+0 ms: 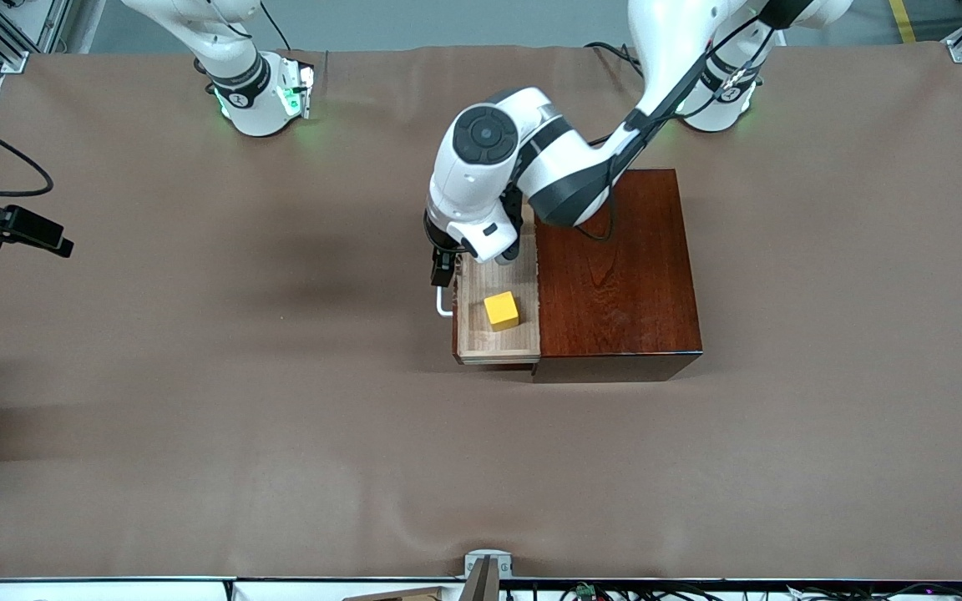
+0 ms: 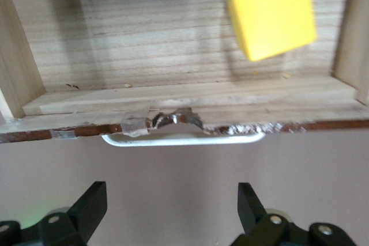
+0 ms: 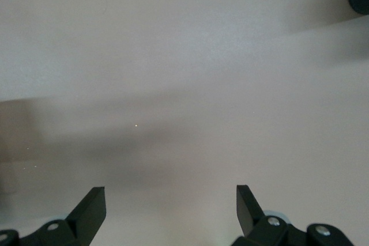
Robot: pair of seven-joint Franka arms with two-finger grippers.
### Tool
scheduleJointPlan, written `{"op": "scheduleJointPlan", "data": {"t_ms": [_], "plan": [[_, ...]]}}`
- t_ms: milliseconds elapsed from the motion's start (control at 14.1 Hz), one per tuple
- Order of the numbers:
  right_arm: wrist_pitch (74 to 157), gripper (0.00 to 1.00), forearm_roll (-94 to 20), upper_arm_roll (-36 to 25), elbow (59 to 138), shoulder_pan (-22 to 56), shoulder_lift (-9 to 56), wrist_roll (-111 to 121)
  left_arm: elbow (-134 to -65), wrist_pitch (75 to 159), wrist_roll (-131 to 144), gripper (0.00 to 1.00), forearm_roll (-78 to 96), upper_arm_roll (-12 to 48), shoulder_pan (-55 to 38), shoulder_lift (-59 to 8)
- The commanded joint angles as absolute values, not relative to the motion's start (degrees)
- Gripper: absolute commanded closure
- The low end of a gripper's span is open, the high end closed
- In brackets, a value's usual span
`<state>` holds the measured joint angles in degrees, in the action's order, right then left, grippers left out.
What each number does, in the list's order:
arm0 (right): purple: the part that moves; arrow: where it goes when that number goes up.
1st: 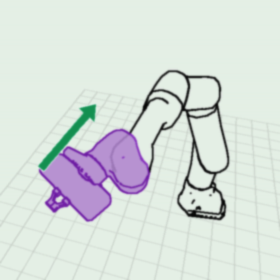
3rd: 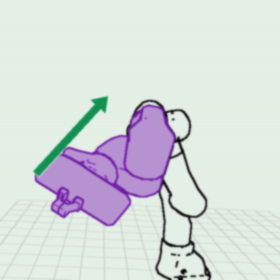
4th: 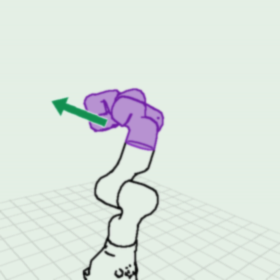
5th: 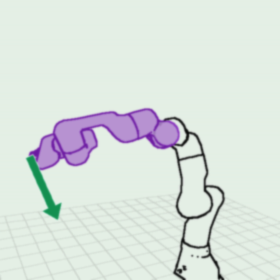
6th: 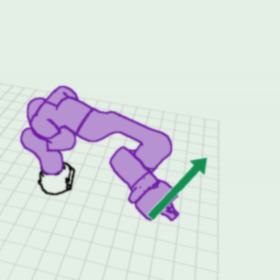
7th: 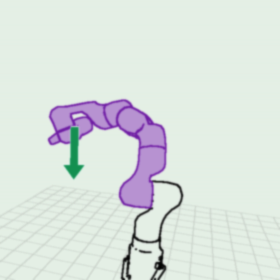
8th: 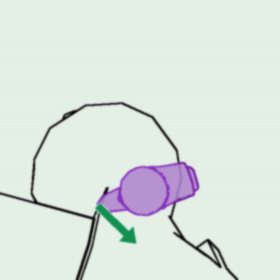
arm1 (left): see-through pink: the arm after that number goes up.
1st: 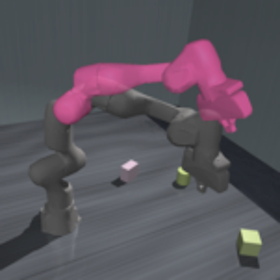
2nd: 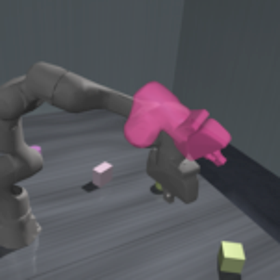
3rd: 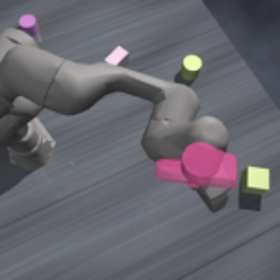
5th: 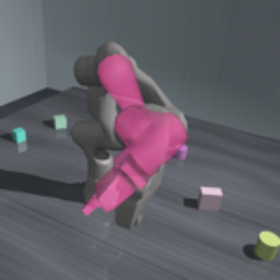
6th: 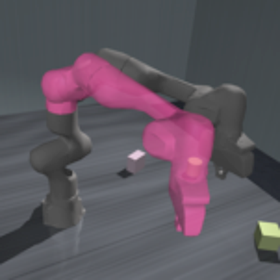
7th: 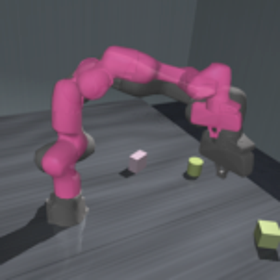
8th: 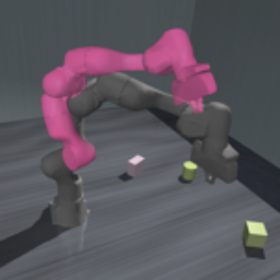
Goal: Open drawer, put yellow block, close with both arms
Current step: 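Lower the left gripper to the drawer front beside the handle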
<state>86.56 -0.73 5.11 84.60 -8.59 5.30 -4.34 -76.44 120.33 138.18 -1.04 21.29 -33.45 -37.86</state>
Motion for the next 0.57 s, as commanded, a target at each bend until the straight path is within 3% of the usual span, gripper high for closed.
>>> {"op": "scheduleJointPlan", "data": {"t_ms": [0, 495], "plan": [[86.1, 0.00, 0.1, 6.2, 84.5, -9.6, 4.7, -4.3, -73.8, 120.8, 142.6, 0.00, -2.3, 20.7, -34.5, -40.5], [86.0, 0.00, 0.1, 6.2, 84.5, -9.7, 4.7, -4.4, -74.3, 119.9, 142.4, 0.00, -4.8, 13.5, -41.3, -41.6]]}}
